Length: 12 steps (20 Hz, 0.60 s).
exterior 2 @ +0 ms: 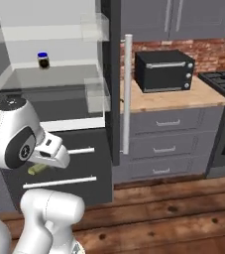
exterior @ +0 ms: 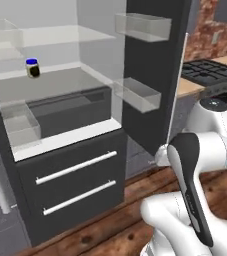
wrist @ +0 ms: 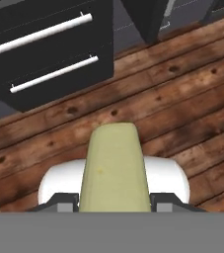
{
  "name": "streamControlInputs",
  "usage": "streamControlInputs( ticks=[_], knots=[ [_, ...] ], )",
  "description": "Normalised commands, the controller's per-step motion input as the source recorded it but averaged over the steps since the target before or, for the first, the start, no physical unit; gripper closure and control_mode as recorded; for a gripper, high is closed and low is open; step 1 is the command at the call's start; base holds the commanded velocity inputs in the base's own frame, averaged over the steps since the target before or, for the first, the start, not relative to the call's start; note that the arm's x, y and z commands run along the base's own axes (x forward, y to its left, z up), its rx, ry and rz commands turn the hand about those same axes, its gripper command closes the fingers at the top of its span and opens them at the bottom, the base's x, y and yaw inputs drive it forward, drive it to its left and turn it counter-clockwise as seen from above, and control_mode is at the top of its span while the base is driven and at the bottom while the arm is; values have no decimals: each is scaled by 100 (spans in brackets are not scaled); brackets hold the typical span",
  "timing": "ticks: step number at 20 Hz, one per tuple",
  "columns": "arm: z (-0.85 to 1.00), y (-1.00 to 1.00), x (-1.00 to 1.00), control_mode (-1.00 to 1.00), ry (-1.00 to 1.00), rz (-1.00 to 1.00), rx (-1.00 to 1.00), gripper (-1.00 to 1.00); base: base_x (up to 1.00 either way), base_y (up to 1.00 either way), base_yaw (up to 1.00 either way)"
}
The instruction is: Retrieve the butter from the fridge and place it on a plate on the dining table. Then retrieve the butter knife by the fridge and place it near the plate.
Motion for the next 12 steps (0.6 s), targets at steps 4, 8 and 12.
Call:
streamControlInputs(
  ticks=[4, 8, 12],
  knots=[
    [0, 0, 0, 100, 0, 0, 0, 100, -2, -5, -74],
    [0, 0, 0, 100, 0, 0, 0, 100, -21, -6, -79],
    [0, 0, 0, 100, 0, 0, 0, 100, -9, 0, -82]
  ],
)
